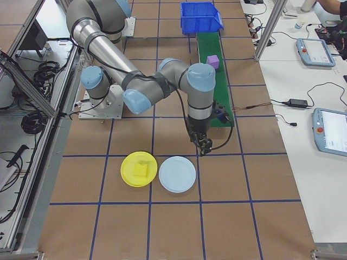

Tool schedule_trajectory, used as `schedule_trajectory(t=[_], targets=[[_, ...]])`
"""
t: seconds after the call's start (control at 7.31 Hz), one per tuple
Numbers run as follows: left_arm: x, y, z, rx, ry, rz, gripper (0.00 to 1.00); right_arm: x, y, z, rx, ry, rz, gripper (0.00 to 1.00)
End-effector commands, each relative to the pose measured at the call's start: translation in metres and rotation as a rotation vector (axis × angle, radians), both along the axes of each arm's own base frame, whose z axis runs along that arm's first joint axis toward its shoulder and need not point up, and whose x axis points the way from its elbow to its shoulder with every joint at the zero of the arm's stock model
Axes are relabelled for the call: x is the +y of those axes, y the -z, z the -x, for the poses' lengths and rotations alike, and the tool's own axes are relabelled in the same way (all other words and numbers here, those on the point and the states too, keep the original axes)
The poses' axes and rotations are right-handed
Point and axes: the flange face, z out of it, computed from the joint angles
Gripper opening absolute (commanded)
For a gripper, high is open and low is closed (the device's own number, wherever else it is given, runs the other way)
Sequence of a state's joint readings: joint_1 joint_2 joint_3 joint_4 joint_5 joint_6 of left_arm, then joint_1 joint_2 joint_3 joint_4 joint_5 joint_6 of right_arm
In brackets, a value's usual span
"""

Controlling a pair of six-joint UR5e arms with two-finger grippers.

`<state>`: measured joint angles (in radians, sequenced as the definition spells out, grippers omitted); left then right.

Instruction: Move block left to right into plate

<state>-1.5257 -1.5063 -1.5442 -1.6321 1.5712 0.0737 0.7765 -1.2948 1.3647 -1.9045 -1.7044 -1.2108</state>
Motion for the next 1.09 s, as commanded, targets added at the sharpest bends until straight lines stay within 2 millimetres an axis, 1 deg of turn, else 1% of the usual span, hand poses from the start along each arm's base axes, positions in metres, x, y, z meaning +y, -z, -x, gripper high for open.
schedule_trajectory(t=[0.0, 0.14, 0.41, 0.68, 0.82, 0.96], targets=[[0.0, 0.0, -0.001, -0.001, -0.001, -0.001, 1.0, -0.037, -0.031, -0.075, 0.015, -0.023, 0.046, 0.82], [0.0, 0.0, -0.001, -0.003, 0.009, 0.001, 1.0, -0.046, -0.037, -0.098, 0.001, -0.019, 0.049, 0.82], [0.0, 0.0, -0.001, 0.0, 0.01, 0.001, 1.0, -0.067, -0.069, -0.182, -0.036, 0.023, 0.072, 0.83], [0.0, 0.0, -0.001, -0.003, 0.007, 0.001, 1.0, -0.079, -0.085, -0.243, -0.065, 0.056, 0.08, 0.83], [0.0, 0.0, -0.002, -0.012, 0.003, 0.0, 1.0, -0.084, -0.084, -0.284, -0.083, 0.072, 0.088, 0.83], [-0.002, 0.0, -0.002, -0.015, -0.001, -0.003, 1.0, -0.096, -0.066, -0.322, -0.125, 0.144, 0.09, 0.83]])
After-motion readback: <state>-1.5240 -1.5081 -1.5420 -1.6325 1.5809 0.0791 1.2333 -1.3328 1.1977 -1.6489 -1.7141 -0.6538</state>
